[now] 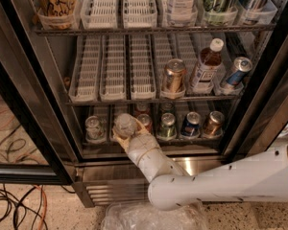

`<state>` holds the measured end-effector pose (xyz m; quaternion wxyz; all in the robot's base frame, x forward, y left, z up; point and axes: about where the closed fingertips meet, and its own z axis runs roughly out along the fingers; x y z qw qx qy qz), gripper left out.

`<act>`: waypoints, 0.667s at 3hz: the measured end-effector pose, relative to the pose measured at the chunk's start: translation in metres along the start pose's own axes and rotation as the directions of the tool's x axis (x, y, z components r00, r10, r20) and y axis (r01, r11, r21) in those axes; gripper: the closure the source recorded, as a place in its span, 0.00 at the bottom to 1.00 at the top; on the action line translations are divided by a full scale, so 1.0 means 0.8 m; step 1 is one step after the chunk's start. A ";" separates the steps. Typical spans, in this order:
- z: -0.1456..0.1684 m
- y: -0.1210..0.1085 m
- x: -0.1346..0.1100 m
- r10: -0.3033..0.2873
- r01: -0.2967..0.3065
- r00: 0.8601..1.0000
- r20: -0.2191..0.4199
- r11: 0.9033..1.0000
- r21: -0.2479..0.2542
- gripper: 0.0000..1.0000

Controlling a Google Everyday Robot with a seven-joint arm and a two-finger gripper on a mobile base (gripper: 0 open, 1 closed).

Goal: Pick water bottle from bottom shelf of fridge

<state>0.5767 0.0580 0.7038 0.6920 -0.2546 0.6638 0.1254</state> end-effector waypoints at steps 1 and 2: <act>0.000 0.000 0.000 0.000 0.000 1.000 0.000 1.000 0.000 1.00; -0.009 0.010 0.003 -0.010 0.010 1.000 -0.008 0.999 -0.048 1.00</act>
Offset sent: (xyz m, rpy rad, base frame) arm -0.0262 0.0053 -0.0118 -0.0453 0.0275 0.1144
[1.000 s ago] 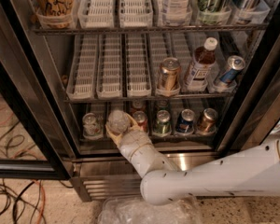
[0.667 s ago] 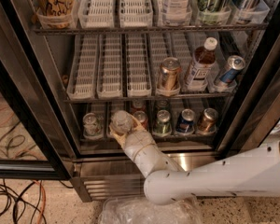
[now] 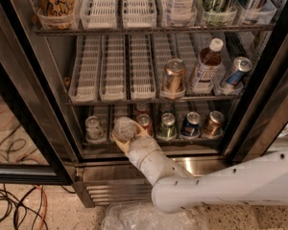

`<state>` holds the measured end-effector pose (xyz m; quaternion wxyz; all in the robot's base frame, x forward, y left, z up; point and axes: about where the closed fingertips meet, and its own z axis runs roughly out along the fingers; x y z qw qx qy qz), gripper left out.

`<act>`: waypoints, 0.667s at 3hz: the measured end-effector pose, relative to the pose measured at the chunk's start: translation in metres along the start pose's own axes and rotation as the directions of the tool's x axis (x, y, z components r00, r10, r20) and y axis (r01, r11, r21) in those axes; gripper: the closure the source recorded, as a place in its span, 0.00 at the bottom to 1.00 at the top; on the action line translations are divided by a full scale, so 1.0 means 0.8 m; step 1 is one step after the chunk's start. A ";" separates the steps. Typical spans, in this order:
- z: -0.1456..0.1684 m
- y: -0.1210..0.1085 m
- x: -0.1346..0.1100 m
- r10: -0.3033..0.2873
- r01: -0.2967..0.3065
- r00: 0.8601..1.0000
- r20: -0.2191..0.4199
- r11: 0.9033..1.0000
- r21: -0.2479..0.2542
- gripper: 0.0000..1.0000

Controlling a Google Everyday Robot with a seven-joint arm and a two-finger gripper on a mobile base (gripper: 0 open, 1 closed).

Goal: Pick water bottle from bottom shelf of fridge

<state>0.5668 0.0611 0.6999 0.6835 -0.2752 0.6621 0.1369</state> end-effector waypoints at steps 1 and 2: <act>-0.024 0.011 -0.001 -0.022 0.020 0.999 -0.025 0.996 -0.082 1.00; -0.052 0.021 -0.009 -0.054 0.045 0.997 -0.048 0.985 -0.166 1.00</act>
Offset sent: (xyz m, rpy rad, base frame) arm -0.0751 -0.0183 0.0122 -0.1417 0.0730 0.2522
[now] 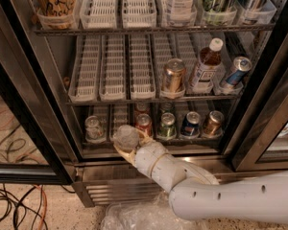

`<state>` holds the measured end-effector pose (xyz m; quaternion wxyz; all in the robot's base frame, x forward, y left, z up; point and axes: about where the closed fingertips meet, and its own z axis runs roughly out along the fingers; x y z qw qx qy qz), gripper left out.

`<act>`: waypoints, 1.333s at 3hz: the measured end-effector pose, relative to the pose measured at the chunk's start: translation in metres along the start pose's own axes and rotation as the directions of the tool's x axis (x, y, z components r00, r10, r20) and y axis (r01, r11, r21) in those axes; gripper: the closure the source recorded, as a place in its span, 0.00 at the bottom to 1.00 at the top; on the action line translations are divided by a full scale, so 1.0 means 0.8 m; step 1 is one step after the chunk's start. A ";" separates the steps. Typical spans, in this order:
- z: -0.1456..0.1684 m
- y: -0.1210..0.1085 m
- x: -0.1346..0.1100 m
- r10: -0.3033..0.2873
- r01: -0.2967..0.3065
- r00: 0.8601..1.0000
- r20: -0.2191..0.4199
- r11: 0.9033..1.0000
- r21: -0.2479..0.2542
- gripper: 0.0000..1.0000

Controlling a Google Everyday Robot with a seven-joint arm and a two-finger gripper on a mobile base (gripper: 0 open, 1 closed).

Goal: Pick water bottle from bottom shelf of fridge

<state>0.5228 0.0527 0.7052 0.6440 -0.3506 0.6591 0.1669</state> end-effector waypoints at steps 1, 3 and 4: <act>-0.009 0.004 -0.006 -0.016 0.016 1.000 -0.008 0.999 -0.032 1.00; -0.030 0.002 -0.026 -0.063 0.062 0.998 -0.007 0.996 -0.057 1.00; -0.046 0.001 -0.064 -0.113 0.115 0.993 0.030 0.990 -0.077 1.00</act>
Offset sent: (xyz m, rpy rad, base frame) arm -0.0431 -0.0173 0.0488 -0.0969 -0.0221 0.1588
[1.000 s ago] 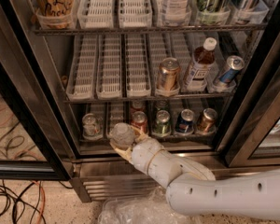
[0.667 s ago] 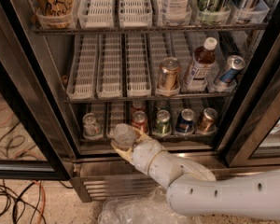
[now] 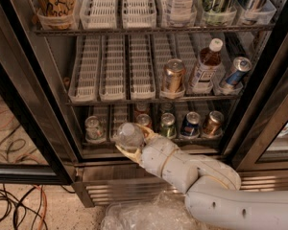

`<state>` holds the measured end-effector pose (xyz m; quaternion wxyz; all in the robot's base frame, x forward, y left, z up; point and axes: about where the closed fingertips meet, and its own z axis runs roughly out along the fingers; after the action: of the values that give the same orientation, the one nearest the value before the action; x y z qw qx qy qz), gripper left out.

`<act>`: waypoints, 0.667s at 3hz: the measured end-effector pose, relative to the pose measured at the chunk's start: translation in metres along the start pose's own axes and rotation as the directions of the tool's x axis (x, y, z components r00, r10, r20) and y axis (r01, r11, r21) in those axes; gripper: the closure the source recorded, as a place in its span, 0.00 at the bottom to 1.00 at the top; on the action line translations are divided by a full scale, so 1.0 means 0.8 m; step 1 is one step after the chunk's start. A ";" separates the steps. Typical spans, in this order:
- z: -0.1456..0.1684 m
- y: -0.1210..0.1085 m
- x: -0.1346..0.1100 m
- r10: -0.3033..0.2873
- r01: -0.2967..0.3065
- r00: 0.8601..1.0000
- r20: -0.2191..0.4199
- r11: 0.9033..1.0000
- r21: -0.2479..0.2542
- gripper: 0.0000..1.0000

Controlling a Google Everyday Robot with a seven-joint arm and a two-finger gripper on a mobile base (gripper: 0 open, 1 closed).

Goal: Pick water bottle from bottom shelf of fridge

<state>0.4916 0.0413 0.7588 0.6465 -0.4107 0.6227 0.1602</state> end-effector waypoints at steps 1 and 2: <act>-0.010 -0.002 -0.024 -0.009 0.009 1.000 0.030 1.000 -0.013 1.00; -0.014 -0.010 -0.035 -0.022 0.023 1.000 0.012 0.998 -0.061 1.00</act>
Offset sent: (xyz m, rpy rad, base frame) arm -0.0281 -0.0216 0.0391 0.0738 0.2613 0.2199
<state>0.4847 0.0366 0.7893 0.6390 -0.4364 0.6090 0.1743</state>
